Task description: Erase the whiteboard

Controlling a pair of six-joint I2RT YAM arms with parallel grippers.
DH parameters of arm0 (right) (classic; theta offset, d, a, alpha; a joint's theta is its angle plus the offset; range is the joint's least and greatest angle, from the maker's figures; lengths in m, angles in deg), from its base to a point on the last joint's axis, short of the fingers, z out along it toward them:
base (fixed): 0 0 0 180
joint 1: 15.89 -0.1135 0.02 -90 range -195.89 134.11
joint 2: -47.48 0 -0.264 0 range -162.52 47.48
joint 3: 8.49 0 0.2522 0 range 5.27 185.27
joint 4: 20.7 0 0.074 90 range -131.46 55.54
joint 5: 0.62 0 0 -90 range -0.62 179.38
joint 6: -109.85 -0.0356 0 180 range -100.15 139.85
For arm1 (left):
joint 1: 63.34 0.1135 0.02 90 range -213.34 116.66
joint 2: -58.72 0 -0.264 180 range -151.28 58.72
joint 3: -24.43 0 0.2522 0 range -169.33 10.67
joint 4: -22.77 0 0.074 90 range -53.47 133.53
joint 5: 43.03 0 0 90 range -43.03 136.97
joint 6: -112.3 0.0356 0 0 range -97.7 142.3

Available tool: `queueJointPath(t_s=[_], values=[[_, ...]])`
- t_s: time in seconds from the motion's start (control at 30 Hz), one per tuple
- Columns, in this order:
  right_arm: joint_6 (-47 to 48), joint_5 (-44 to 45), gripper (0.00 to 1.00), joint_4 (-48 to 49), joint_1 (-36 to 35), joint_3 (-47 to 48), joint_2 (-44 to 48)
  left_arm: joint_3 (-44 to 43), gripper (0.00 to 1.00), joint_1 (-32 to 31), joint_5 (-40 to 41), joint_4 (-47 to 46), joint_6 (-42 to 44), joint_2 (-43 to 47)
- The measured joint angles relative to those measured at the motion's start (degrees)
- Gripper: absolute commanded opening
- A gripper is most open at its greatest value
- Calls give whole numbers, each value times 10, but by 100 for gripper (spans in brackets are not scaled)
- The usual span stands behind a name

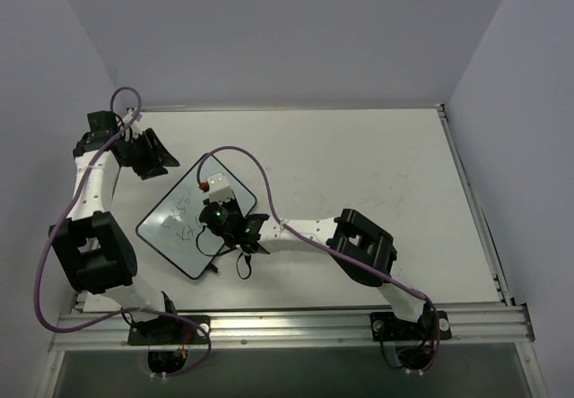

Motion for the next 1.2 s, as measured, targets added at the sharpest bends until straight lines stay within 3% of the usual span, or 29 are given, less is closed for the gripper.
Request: queueJointPath(t_s=[0.47, 0.97, 1.1, 1.2], values=[[0, -2, 1, -3, 0, 1, 0, 33, 49, -56, 34, 7, 15, 11], [0, -6, 1, -16, 0, 9, 0, 70, 21, -64, 54, -11, 16, 40], [2, -7, 1, -21, 0, 12, 0, 79, 3, -66, 59, -20, 16, 49], [3, -12, 1, -21, 1, 13, 0, 86, 2, -67, 62, -29, 16, 53]])
